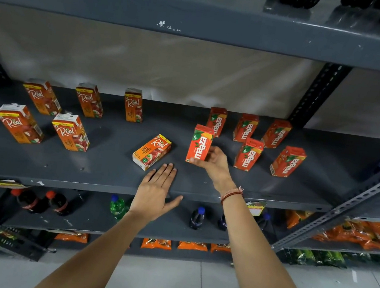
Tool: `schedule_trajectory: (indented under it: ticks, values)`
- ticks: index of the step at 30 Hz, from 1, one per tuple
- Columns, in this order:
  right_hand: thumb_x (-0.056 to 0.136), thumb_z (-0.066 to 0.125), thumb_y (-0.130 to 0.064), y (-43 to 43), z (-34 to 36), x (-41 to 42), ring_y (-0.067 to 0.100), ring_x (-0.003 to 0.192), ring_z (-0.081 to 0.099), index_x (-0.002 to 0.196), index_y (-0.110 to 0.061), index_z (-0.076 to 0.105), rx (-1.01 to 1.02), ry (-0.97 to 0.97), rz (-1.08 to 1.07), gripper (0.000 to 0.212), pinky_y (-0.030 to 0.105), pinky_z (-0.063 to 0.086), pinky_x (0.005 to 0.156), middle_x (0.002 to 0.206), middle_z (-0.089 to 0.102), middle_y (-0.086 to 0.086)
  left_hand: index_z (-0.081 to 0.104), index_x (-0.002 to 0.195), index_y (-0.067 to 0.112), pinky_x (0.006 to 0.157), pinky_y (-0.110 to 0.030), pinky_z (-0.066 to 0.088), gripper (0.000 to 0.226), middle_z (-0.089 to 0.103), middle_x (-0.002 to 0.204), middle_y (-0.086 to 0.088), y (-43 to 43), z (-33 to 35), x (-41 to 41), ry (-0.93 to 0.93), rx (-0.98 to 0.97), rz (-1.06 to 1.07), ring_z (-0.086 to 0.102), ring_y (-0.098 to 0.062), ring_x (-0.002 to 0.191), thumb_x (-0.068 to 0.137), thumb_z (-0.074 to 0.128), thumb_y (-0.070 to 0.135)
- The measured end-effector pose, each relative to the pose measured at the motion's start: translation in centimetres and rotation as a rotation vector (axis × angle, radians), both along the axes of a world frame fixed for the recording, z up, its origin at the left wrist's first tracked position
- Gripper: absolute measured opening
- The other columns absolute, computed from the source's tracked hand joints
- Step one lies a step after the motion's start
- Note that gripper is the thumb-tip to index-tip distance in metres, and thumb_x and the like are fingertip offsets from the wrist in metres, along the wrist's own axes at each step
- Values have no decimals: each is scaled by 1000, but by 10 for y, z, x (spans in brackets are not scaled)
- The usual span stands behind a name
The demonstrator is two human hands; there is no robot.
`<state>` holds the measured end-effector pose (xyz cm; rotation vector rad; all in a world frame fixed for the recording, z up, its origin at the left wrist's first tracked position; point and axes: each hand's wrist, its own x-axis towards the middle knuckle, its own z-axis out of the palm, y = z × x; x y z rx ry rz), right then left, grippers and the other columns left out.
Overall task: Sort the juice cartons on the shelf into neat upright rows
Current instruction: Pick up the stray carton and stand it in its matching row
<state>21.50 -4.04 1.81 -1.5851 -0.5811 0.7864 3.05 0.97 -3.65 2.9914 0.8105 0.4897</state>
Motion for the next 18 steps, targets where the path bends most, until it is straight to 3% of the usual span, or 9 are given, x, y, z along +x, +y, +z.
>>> schedule_trajectory:
  ticks: [8,12,18]
  values:
    - [66,78,2,-10,-7,38,24,110,60,102,-14,44,-135,-189,31,52,40,47,99,115,62,9,38,139,6,112,-42,26,72,40,146,-12,-1,0,0,23,-6,6,36,-24,135,87,46,55]
    - [69,77,-2,-11,-7,40,24,115,57,113,-12,46,-151,-239,51,55,40,45,102,126,59,12,39,138,5,111,-42,26,73,41,145,-13,1,0,1,26,-4,5,37,-25,135,86,47,55]
    - [74,73,-3,-11,-11,41,26,117,57,121,-9,49,-192,-294,16,54,43,44,103,125,61,12,35,141,7,112,-41,23,73,37,148,-11,1,-1,0,28,-20,-2,33,-24,137,88,41,58]
